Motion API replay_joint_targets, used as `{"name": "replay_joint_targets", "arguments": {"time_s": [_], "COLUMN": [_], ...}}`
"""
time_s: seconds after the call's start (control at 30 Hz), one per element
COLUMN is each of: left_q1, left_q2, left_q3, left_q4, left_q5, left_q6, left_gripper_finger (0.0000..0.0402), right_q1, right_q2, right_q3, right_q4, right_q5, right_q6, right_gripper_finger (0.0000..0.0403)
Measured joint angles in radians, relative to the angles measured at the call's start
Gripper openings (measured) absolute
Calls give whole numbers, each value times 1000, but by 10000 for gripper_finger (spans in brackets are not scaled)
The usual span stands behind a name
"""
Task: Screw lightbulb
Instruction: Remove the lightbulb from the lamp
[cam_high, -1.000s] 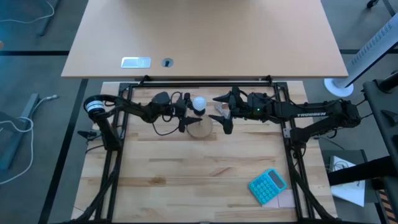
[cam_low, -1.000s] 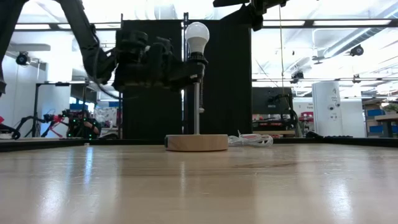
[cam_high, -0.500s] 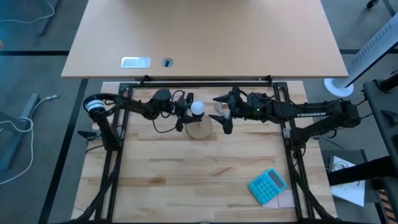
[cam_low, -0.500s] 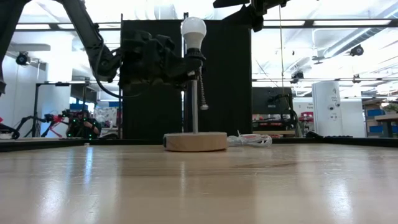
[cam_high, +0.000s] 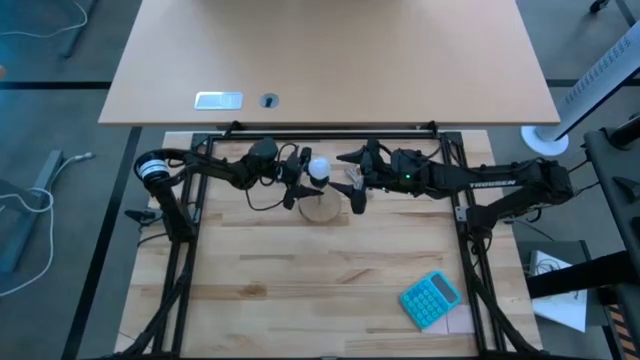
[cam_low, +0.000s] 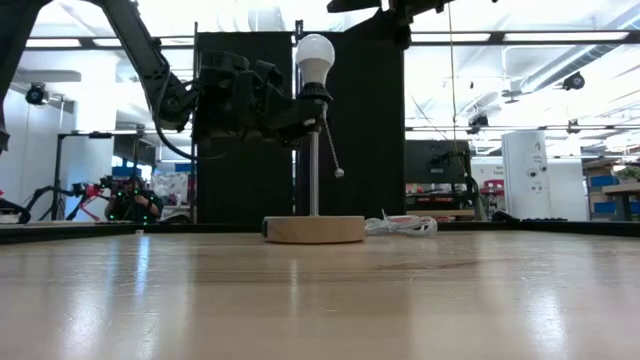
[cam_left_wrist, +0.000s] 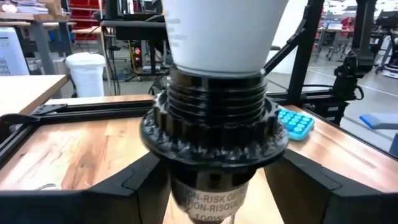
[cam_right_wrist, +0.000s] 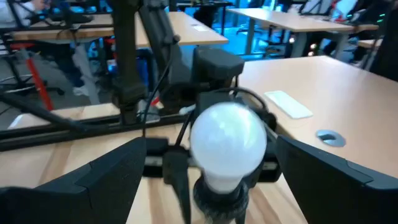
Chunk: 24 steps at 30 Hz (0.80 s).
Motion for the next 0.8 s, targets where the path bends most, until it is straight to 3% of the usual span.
{"name": "replay_joint_targets", "arguments": {"time_s": [0.17,0.4,0.53,0.8], "left_q1": [5,6,5,5], "left_q2": [0,0,-1,-4], "left_q3": [0,-1,-1,2], "left_q4": [1,-2,-25,-56], "left_q5": [-1,-4,-24,-38], "left_q6": [0,-2,7,17], "left_gripper_finger": [221,142,142,142], "right_q1": [-3,5,9,23], "right_q2": [60,157,201,254], "right_q3": [96,156,148,159], "right_q4": [-46,-12,20,59], "right_q5": [100,172,243,248], "right_q6": [4,38,77,62], "right_gripper_finger": [353,353,353,353]}}
